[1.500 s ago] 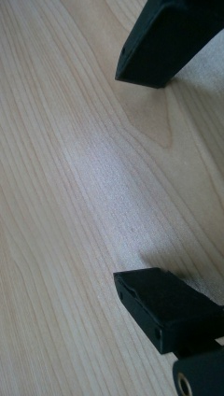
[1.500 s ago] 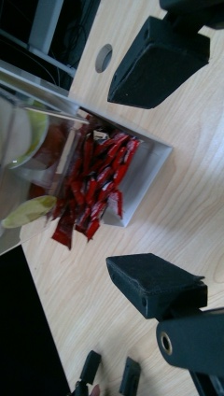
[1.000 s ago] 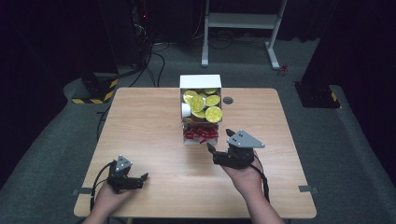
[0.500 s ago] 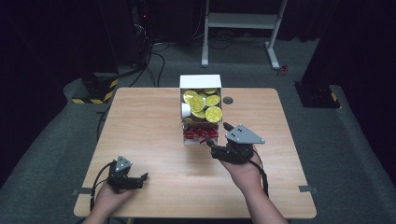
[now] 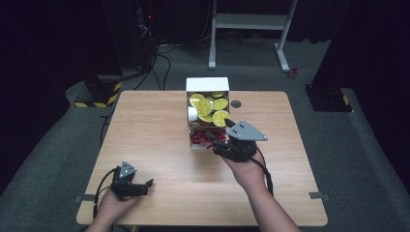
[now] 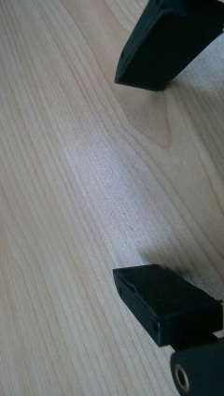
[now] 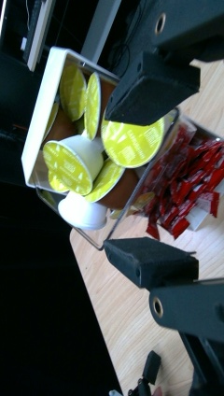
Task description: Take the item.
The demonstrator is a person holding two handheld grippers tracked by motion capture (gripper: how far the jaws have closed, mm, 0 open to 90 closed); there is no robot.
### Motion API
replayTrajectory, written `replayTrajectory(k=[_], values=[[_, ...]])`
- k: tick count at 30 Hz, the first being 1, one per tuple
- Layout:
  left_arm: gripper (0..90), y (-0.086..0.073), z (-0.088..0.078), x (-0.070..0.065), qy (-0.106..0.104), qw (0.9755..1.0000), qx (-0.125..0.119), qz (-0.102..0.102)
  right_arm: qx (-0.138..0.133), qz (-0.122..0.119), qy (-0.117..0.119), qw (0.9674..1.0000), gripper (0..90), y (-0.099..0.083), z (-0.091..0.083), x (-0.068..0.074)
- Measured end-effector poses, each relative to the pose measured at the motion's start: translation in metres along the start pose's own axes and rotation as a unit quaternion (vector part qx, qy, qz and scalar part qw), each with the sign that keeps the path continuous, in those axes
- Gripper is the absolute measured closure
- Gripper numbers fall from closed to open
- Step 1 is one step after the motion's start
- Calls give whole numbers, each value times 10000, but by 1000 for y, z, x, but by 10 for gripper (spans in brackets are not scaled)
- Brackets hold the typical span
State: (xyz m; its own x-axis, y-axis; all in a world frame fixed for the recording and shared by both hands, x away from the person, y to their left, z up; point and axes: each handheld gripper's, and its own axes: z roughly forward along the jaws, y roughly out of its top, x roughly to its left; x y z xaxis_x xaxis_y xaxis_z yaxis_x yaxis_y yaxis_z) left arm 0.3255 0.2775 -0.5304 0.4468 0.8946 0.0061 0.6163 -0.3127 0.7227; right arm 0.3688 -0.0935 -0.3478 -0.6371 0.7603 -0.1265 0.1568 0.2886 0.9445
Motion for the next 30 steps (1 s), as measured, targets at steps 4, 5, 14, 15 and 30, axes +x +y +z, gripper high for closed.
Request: replayTrajectory(k=[4, 5, 14, 15, 30], values=[[76, 0, 0, 0, -4, 10000, 2, 1, -31, -27, -25, 10000, 363, 5, 7, 2], [76, 0, 0, 0, -6, 10000, -1, -1, -32, -43, -33, 10000, 370, 6, 8, 2], [80, 0, 0, 0, -22, 10000, -8, -7, -97, -108, -65, 9999, 453, 22, 22, 2], [82, 0, 0, 0, -23, 10000, -10, -9, -116, -151, -87, 9998, 463, 26, 26, 2], [89, -1, -1, 0, -35, 10000, -15, 4, 2, -232, -159, 9996, 538, 44, 58, 2]])
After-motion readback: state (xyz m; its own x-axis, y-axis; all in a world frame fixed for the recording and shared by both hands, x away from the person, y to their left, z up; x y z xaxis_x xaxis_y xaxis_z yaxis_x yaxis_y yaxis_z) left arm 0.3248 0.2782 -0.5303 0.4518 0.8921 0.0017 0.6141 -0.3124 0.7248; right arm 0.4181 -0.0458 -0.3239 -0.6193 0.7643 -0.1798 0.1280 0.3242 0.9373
